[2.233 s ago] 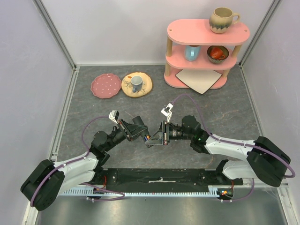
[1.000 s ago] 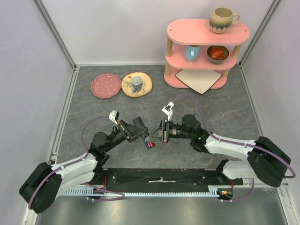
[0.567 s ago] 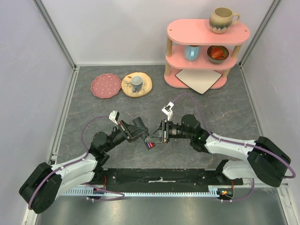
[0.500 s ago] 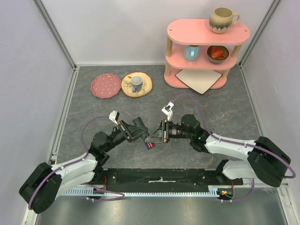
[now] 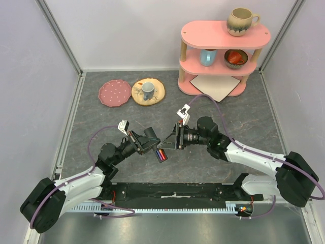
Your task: Load the batteries into the remote control
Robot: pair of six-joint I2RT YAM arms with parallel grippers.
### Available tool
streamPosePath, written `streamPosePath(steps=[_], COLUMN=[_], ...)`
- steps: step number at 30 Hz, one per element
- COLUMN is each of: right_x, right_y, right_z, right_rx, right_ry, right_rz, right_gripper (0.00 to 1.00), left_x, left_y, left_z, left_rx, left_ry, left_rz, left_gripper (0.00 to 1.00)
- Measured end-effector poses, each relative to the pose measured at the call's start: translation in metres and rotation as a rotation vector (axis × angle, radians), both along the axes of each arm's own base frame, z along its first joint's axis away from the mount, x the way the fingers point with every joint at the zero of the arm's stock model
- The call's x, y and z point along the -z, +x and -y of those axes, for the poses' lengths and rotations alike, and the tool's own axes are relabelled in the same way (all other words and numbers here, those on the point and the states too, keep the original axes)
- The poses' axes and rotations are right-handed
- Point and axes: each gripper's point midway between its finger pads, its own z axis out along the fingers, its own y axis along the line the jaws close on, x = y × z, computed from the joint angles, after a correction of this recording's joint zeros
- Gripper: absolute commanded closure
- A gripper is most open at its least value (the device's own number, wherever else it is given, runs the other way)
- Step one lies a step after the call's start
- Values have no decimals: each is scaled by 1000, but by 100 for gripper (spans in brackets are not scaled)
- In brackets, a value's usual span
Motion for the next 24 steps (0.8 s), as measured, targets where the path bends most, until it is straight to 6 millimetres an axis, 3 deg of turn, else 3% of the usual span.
streamPosePath(steps=[10, 14, 18, 20, 24], right_x=[13, -10, -34, -26, 33], right_y=[2, 29, 67, 84, 104], right_z=[11, 28, 62, 82, 117], right_rx=[1, 108, 309, 407, 470], right_ry=[-132, -234, -394, -512, -822], right_rz=[66, 209, 360, 393, 374], right_gripper=[36, 35, 36, 36, 36], left_x=[2, 5, 4, 0, -5], left_y=[0, -1, -3, -5, -8], left_z=[0, -1, -4, -6, -12], left_rx=[-1, -3, -13, -16, -37], left_ry=[7, 16, 19, 18, 21], left_rz=[-7, -2, 10, 27, 58], left_gripper=[98, 98, 98, 98, 98])
